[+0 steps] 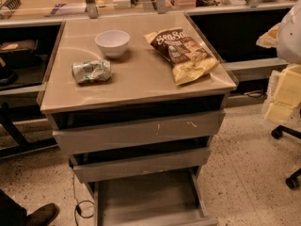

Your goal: Close bottom drawer

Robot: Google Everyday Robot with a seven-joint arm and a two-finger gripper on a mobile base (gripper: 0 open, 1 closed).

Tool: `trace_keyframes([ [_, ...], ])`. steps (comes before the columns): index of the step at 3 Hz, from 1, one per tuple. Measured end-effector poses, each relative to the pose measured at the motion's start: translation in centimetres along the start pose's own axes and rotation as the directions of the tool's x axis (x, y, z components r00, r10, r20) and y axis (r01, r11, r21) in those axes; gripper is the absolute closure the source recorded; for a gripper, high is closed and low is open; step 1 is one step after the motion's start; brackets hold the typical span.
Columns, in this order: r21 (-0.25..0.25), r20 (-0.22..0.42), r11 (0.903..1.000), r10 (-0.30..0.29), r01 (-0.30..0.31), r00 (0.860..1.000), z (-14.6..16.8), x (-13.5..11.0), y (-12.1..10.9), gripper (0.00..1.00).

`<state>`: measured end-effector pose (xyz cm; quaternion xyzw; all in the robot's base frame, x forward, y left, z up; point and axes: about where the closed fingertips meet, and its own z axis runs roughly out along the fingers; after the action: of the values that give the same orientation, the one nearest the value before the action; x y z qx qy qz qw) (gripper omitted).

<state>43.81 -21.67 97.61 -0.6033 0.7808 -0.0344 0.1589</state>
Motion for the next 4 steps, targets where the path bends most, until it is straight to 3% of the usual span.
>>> trace_keyframes([
  [1,0.000,0.000,1.0000,0.000,0.000,1.000,0.00,0.00,0.00,0.00],
  [2,0.000,0.000,1.0000,0.000,0.000,1.000,0.00,0.00,0.00,0.19],
  [4,0.000,0.000,1.0000,0.000,0.000,1.000,0.00,0.00,0.00,0.65],
])
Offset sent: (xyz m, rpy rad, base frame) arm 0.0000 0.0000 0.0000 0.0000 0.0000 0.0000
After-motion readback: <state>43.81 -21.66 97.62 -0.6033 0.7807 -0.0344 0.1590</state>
